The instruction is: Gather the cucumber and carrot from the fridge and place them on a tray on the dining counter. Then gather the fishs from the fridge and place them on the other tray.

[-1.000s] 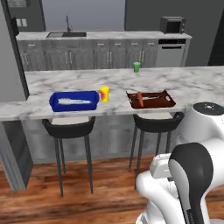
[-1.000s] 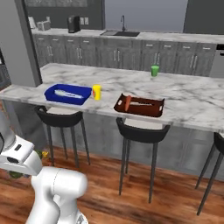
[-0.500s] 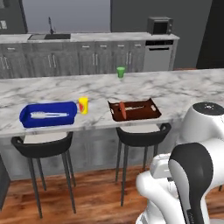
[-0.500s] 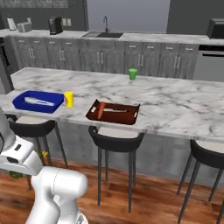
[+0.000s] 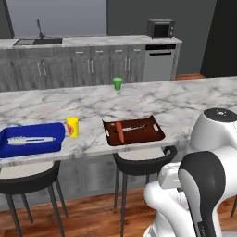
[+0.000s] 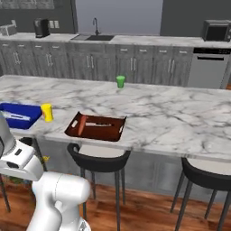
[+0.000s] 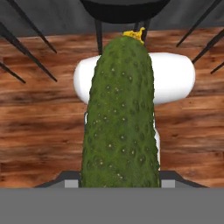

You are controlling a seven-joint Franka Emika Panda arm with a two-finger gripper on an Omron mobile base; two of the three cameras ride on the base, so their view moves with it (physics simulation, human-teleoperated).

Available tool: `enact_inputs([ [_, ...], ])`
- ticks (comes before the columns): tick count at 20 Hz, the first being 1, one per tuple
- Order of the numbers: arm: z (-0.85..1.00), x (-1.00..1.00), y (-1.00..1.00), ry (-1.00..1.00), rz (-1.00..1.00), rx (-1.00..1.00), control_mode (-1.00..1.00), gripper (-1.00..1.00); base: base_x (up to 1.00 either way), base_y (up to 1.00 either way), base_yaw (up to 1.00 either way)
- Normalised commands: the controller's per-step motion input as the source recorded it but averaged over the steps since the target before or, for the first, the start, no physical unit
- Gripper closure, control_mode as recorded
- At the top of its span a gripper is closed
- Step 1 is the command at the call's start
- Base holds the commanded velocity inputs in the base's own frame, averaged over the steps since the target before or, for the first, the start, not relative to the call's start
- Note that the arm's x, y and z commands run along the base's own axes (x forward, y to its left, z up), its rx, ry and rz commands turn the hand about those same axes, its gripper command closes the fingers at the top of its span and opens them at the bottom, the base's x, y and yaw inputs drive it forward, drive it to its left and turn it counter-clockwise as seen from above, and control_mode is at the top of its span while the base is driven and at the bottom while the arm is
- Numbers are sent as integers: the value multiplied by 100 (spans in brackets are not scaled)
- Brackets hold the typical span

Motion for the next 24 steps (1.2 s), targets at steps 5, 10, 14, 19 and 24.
enact_inputs([
  [5, 0, 0, 0, 0, 0, 0, 100, 100, 68, -32, -10],
  [10, 0, 0, 0, 0, 0, 0, 100, 100, 70, -13, -7],
  [14, 0, 0, 0, 0, 0, 0, 100, 100, 57, -9, -2],
  [19, 20, 61, -35, 0, -2, 3, -100, 100, 0, 0, 0],
  [24, 18, 79, -40, 0, -2, 3, -100, 100, 0, 0, 0],
])
